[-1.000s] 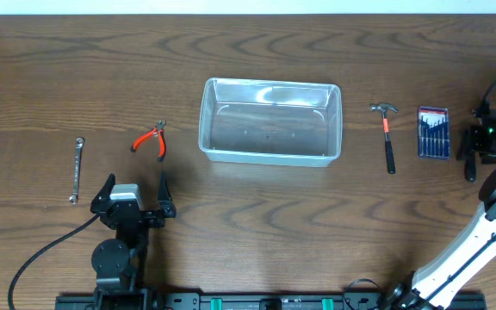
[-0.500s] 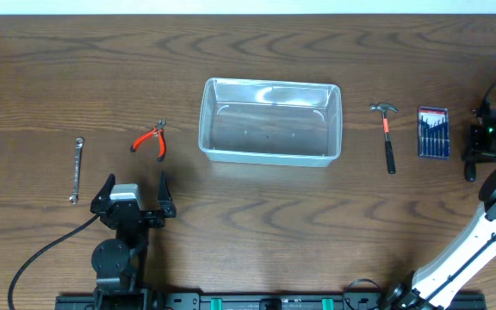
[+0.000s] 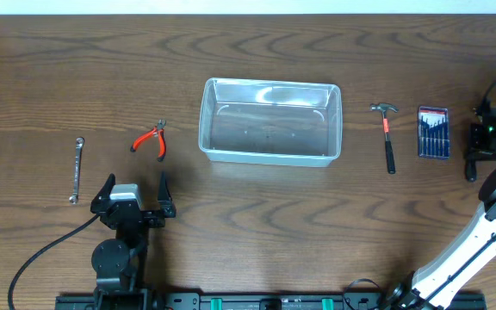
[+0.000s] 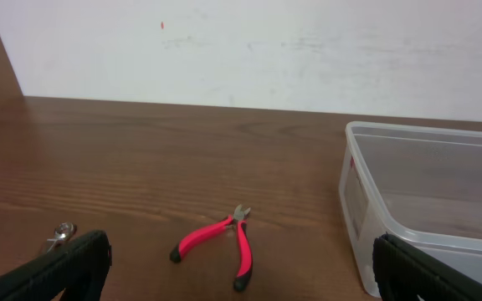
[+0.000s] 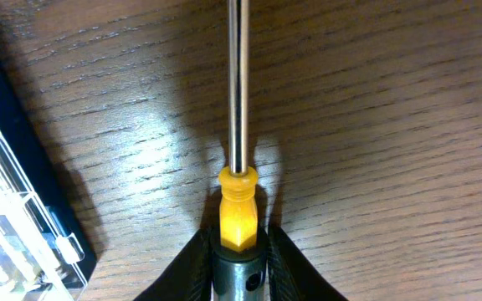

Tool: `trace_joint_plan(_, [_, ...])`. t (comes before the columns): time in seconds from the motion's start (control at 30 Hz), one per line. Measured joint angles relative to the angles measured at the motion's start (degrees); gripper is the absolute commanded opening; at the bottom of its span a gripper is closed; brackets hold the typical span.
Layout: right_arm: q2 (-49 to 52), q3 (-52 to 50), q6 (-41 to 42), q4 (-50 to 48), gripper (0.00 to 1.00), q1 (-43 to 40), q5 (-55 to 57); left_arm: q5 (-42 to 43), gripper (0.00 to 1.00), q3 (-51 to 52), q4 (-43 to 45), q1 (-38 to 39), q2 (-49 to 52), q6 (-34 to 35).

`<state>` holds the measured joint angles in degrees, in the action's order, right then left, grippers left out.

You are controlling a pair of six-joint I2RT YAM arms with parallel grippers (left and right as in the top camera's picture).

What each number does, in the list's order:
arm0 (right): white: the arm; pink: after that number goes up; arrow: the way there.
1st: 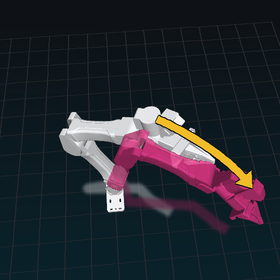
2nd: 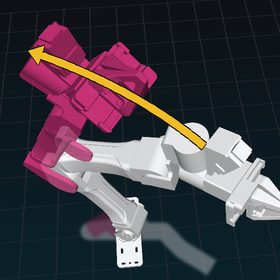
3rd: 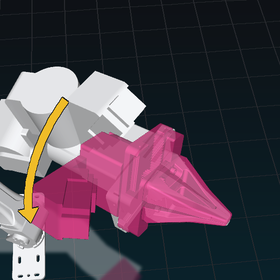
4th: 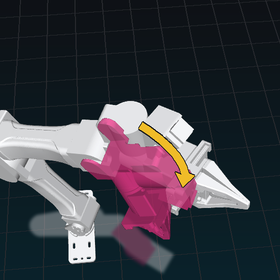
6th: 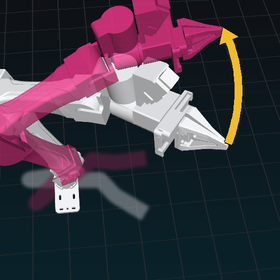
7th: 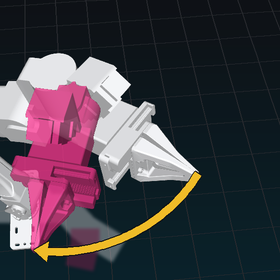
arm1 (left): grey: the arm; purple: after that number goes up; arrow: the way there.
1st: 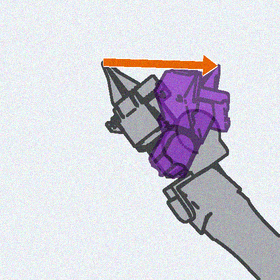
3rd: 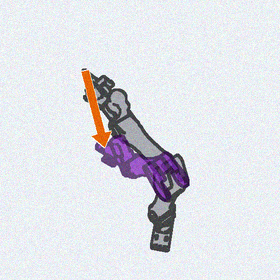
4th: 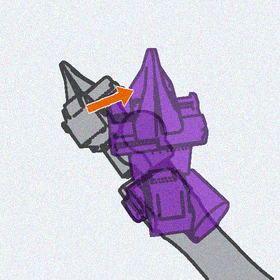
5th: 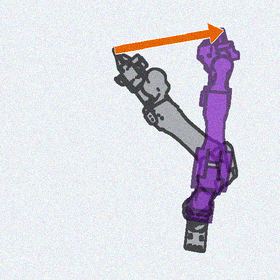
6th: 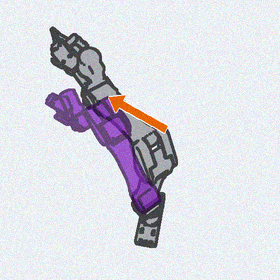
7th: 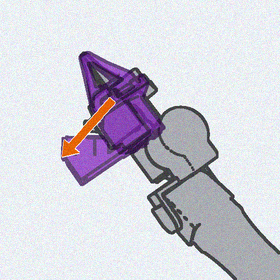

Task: Pack container
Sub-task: 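Lift the screwdriver with the right gripper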

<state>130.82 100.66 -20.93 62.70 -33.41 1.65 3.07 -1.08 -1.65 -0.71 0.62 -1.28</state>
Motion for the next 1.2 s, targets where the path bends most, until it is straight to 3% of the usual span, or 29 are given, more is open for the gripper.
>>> trace_joint_plan(0.27, [0.00, 0.02, 0.00, 0.02, 0.18, 0.00, 0.02, 0.00, 0.98, 0.00, 0.00, 0.00, 0.00, 0.00])
trace_joint_plan(0.6, [0.00, 0.07, 0.02, 0.04, 0.01, 0.00, 0.02, 0.00, 0.98, 0.00, 0.00, 0.00, 0.02, 0.00])
trace_joint_plan(1.0, [0.00, 0.46, 0.28, 0.94, 0.01, 0.00, -1.07, 0.00, 0.98, 0.00, 0.00, 0.00, 0.00, 0.00])
trace_joint_plan(1.2, [0.04, 6.14, 0.46, 5.77, 0.01, 0.26, -2.38, 0.00, 0.98, 0.00, 0.00, 0.00, 0.02, 0.00])
